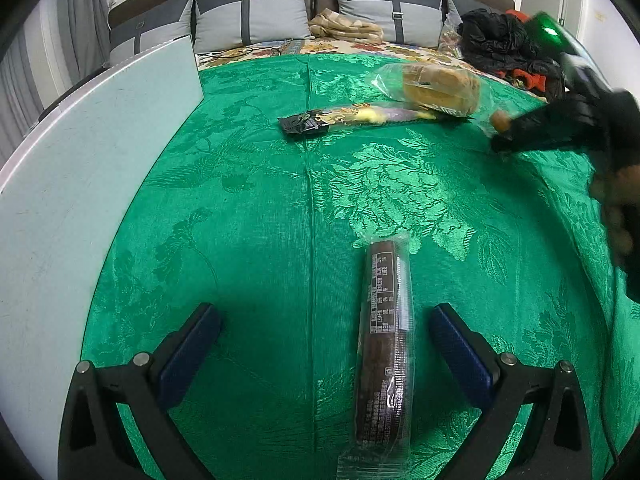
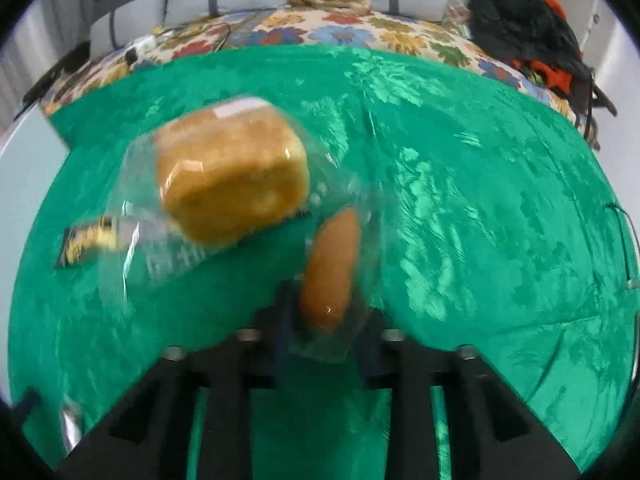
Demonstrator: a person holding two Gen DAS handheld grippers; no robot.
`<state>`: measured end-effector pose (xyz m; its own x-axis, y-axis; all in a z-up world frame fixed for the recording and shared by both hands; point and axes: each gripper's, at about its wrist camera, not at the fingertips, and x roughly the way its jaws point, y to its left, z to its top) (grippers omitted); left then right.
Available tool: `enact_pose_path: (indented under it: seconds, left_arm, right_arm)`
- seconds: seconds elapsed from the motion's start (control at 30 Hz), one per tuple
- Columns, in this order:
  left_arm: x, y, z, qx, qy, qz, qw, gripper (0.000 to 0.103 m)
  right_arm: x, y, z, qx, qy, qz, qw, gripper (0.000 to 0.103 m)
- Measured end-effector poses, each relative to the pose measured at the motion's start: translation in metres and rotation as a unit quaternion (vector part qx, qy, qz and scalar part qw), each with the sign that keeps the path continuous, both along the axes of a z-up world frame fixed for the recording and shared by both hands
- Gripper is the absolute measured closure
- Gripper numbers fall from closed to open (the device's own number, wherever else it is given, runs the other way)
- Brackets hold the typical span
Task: Organize snacks
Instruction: 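Pick up the sausage bun pack with the right gripper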
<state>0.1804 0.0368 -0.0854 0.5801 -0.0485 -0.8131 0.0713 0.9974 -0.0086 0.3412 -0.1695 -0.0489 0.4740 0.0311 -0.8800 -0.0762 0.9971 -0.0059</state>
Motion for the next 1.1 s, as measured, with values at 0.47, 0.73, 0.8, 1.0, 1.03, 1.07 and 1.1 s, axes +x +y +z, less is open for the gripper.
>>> enact_pose_path:
  seconds: [0.47, 0.73, 0.8, 1.0, 1.03, 1.07, 1.1]
  left_arm:
    - [0.0, 0.0, 0.0, 0.0, 0.0, 0.0, 1.0, 0.0]
    - [-0.001, 0.0, 0.0, 0.0, 0.0, 0.0, 1.0, 0.0]
    - [0.0, 0.0, 0.0, 0.0, 0.0, 0.0, 1.0, 0.0]
    - [-0.001, 0.0, 0.0, 0.0, 0.0, 0.0, 1.0, 0.0]
    - [0.0, 0.0, 0.0, 0.0, 0.0, 0.0, 1.0, 0.0]
    - [-0.001, 0.0, 0.0, 0.0, 0.0, 0.0, 1.0, 0.0]
    - [0.0, 0.0, 0.0, 0.0, 0.0, 0.0, 1.0, 0.0]
  right_arm:
    - [-0.163, -0.068, -0.004, 0.042, -0.054, 0.104, 0.992, 0.031]
    - [-0.16, -0.067, -0.013, 0.01, -0.078, 0.054, 0.995, 0.017]
    - [-0.16, -0.068, -0.014, 0.012, -0.076, 0.048, 0.996, 0.014]
    - [-0.16, -0.067, -0.016, 0.011, -0.075, 0.043, 0.996, 0.012]
    - [-0.16, -0.067, -0.016, 0.011, -0.075, 0.043, 0.996, 0.012]
    - [-0.161, -0.067, -0.016, 0.011, -0.075, 0.043, 0.996, 0.012]
    - [-0.161, -0.067, -0.016, 0.011, -0.075, 0.043, 0.996, 0.012]
